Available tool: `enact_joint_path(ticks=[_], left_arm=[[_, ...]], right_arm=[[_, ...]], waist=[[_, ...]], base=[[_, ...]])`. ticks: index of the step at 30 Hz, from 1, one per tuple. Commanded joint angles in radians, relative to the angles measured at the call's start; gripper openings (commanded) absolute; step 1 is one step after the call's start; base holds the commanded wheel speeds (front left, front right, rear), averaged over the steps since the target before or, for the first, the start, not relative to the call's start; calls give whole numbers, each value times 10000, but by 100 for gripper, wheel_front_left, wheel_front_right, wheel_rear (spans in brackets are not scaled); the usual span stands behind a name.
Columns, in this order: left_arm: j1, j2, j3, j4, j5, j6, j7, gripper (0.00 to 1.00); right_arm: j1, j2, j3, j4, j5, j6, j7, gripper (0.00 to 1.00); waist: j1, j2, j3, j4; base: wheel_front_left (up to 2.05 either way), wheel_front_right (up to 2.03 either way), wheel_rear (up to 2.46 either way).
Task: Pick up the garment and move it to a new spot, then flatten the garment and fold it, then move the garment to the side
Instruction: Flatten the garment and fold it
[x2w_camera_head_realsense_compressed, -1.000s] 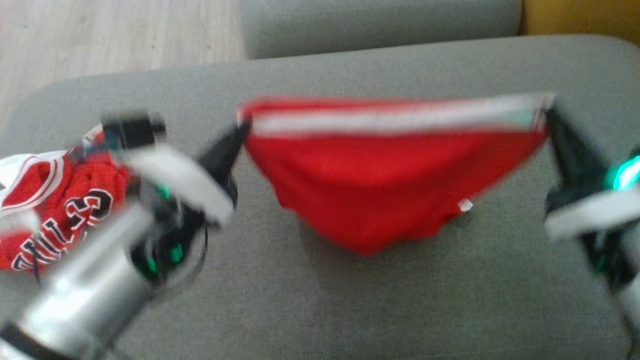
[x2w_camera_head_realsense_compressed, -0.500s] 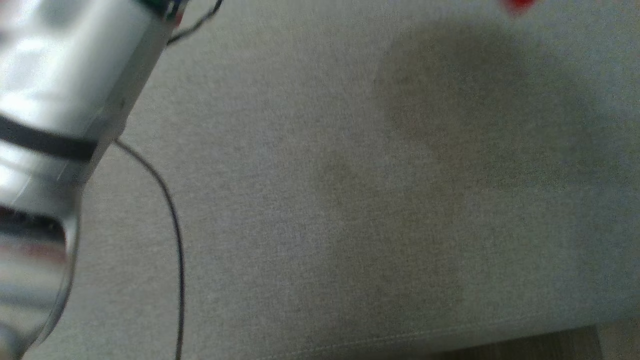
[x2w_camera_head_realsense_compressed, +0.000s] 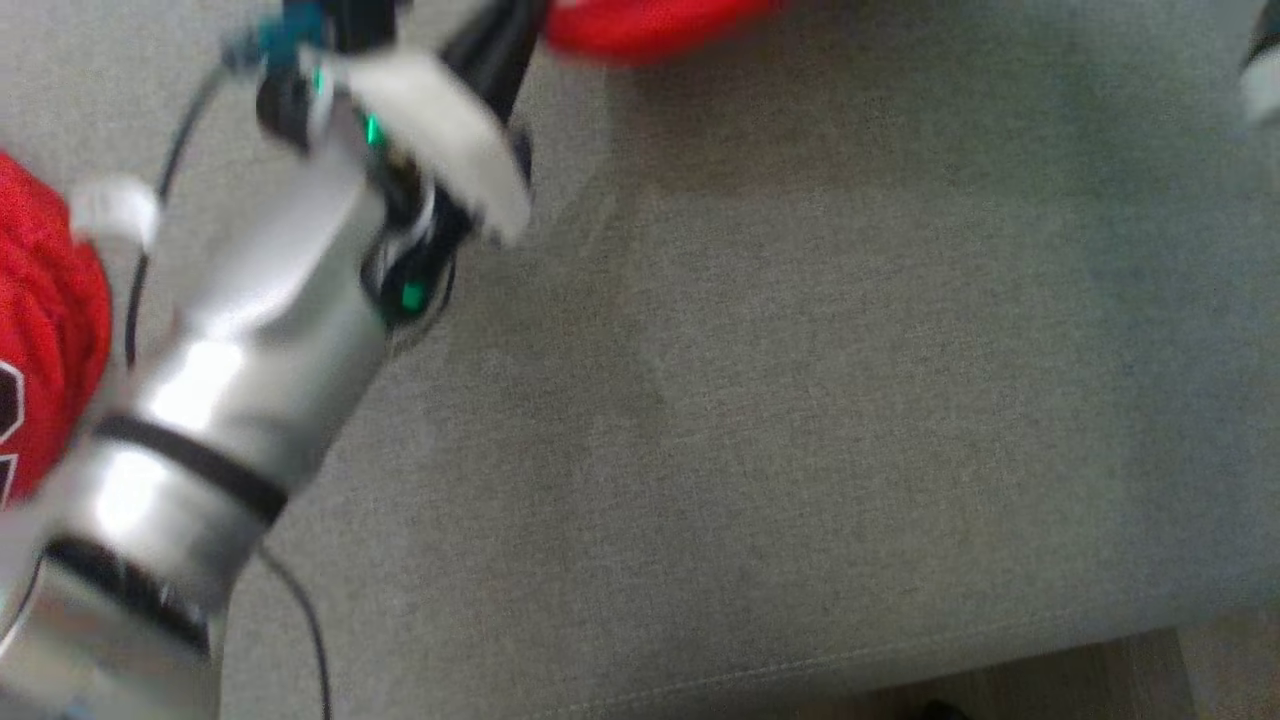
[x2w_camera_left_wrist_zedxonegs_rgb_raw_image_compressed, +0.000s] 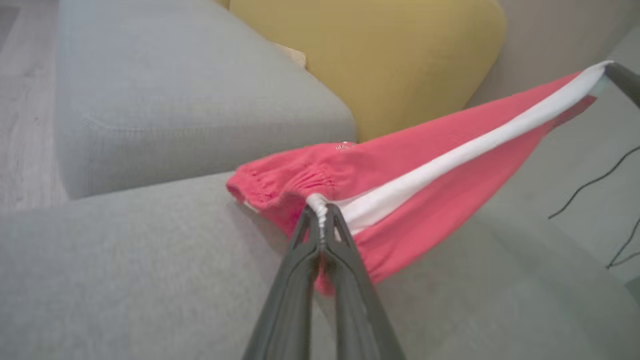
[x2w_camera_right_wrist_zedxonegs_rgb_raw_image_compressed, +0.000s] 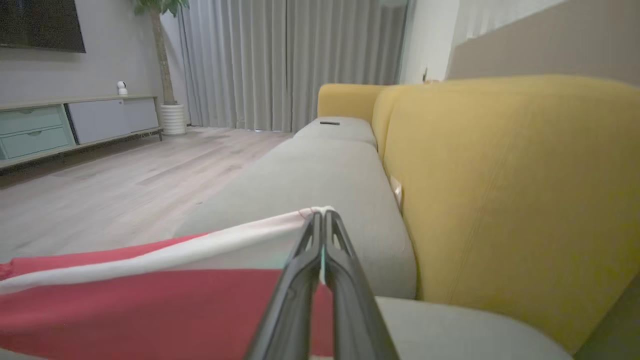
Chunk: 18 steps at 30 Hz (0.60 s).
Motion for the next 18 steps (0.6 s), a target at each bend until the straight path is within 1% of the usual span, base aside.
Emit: enact_joint_path(ticks=[1,5,8,11,14,17,18], left_arm=[[-169,372,566,-652,293,-55,-122,0],[2368,731,1495,-2354,1681,-25,-128,0],[4350,824,2154,-3379,2630,210,-129,0],[6062,760,2722,-4200,3320,430,-130,0],[7356,679,3088,-4806,3855,581,-130,0],[8292,629,3314,-5328,4305,680,-130,0],[8292,629,3314,-5328,4305,680,-130,0]], right_arm=[[377,-235,-151,-367,157,67,-160,0],[2456,-325,-391,-1032,573,67,-119,0],[4126,-418,-727,-1740,795,67,84,0],[5728,-412,-1199,-2503,810,67,368,0],[7153,-244,-1771,-3298,690,67,705,0],[8393,-4,-2369,-4142,463,67,1111,0],[8393,-4,-2369,-4142,463,67,1111,0]], waist=[[-2,0,-248,69],[-2,0,-896,136],[-2,0,-1379,143],[-2,0,-1840,145],[-2,0,-2221,150],[-2,0,-2518,215],[-2,0,-2518,215]], base=[[0,0,0],[0,0,0],[0,0,0],[0,0,0],[0,0,0],[0,0,0],[0,0,0]])
